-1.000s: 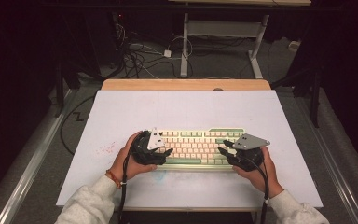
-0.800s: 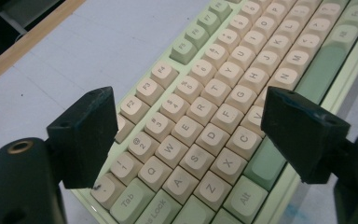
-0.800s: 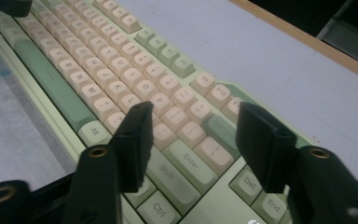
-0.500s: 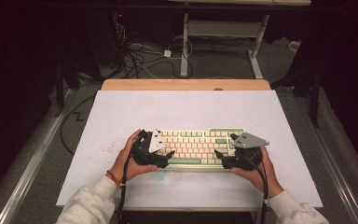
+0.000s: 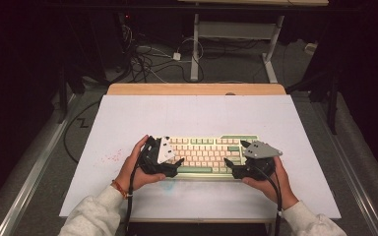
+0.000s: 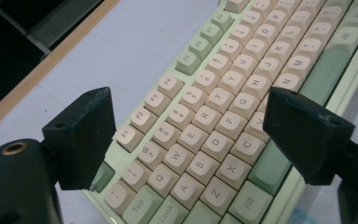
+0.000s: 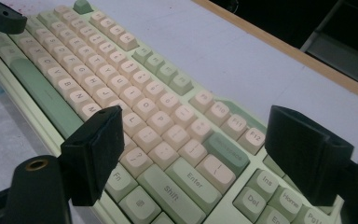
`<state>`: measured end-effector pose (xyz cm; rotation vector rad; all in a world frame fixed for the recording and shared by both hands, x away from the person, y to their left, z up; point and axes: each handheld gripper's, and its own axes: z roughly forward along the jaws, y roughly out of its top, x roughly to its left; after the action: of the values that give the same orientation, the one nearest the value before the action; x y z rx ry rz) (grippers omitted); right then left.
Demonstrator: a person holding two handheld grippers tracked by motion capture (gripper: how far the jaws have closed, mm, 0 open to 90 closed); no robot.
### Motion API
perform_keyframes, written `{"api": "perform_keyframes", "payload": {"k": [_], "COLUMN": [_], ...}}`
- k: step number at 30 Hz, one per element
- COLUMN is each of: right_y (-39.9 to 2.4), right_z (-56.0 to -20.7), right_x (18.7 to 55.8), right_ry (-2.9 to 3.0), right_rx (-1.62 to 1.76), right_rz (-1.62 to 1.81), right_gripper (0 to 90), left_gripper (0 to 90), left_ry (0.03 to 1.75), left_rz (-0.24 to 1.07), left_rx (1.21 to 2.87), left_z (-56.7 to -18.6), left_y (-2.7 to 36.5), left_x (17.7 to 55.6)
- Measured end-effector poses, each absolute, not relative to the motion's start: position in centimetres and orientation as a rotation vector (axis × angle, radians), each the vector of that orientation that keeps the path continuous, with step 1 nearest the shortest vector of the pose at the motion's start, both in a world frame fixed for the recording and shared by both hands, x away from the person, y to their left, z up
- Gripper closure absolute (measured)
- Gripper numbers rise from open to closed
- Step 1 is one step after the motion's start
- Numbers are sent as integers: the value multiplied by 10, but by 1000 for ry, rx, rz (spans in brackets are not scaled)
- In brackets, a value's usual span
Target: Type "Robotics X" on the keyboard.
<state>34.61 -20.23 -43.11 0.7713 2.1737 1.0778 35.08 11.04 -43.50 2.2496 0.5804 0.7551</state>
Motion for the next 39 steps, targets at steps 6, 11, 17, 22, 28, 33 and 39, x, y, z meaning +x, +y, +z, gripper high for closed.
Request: {"api": "perform_keyframes", "payload": {"k": [6,11,17,22,28,33,39], "right_y": [-203,-204,-206,-208,-211,-215,-220], "right_z": [-427,-425,-422,-420,-420,-419,-420], "right_x": [342,339,334,330,326,323,319], "right_ry": [2155,2153,2129,2117,2118,2104,2104], "right_rx": [767,765,761,749,744,741,740], "right_rz": [1070,1052,1057,1059,1045,1036,1019], "right_gripper": [199,183,179,180,181,181,181], "left_gripper": [160,159,160,162,162,162,161], "left_ry": [580,573,576,565,574,572,576], "left_rz": [767,782,799,806,817,834,846], "left_rx": [2233,2225,2226,2245,2229,2228,2225], "left_z": [-433,-432,-432,-433,-433,-434,-436], "left_y": [116,120,124,128,132,136,143], "left_x": [348,345,341,336,333,330,324]}}
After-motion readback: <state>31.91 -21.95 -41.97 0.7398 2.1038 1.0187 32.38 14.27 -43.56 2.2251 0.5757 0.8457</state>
